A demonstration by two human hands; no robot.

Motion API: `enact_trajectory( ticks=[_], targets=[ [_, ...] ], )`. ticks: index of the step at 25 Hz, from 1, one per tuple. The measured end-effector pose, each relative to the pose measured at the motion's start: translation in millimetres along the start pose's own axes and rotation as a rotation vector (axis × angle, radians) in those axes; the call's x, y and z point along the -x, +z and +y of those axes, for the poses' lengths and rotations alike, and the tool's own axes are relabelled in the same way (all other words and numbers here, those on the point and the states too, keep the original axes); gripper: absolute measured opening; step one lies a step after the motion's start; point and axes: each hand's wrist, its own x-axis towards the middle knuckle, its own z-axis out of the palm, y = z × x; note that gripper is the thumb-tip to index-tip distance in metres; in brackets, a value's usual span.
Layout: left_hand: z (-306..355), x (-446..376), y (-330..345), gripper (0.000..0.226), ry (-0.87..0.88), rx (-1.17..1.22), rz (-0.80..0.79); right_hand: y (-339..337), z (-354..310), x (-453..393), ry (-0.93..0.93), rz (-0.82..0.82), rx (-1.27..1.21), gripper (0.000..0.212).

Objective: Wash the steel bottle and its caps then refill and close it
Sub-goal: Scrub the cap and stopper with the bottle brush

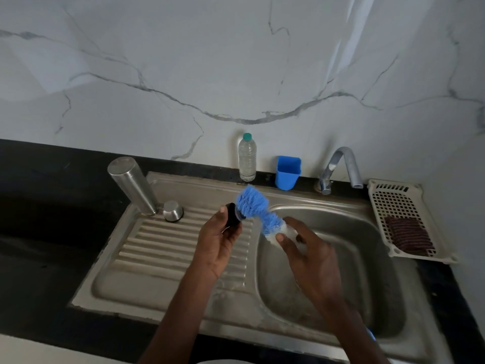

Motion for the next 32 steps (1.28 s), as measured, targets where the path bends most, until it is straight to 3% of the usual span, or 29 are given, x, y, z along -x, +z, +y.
enact_trajectory(
  ticks=[4,9,14,18,23,27,30,32],
  targets=[
    [-5.1,13.3,23.1,0.042,-0.004,-0.222,0.021,-5.0,-2.9,1.6,-0.217,0.061,0.067,0.038],
    [8.1,19.1,48.1,0.028,-0.111,-0.086,0.057,6.7,-1.9,18.2,-0.36,0.076,0.133,0.045],
    [-4.2,26.7,63.1,0.032,-0.015,-0.323,0.12,4.8,-5.3,0.9,-0.263,0.068,0.044,0.045],
    [2.4,26.3,69.9,0.033,-0.027,-0.155,0.167,5.2,-4.4,5.1,-0.364,0.014,0.07,0.047],
    [-1.7,22.0,66.7,0.027,-0.058,-0.245,0.158,9.2,10.9,-3.9,-0.202,0.022,-0.118,0.045],
    [4.5,18.1,70.1,0.038,-0.101,-0.118,0.125,5.8,15.7,-1.8,-0.347,0.019,-0.047,0.044],
    [1.7,18.2,70.4,0.032,-0.151,-0.091,0.129,8.1,17.7,1.0,-0.142,-0.032,-0.219,0.045],
    [-5.6,21.9,73.2,0.036,-0.133,-0.102,0.154,9.5,9.1,-3.4,-0.184,-0.056,-0.21,0.043]
  ],
)
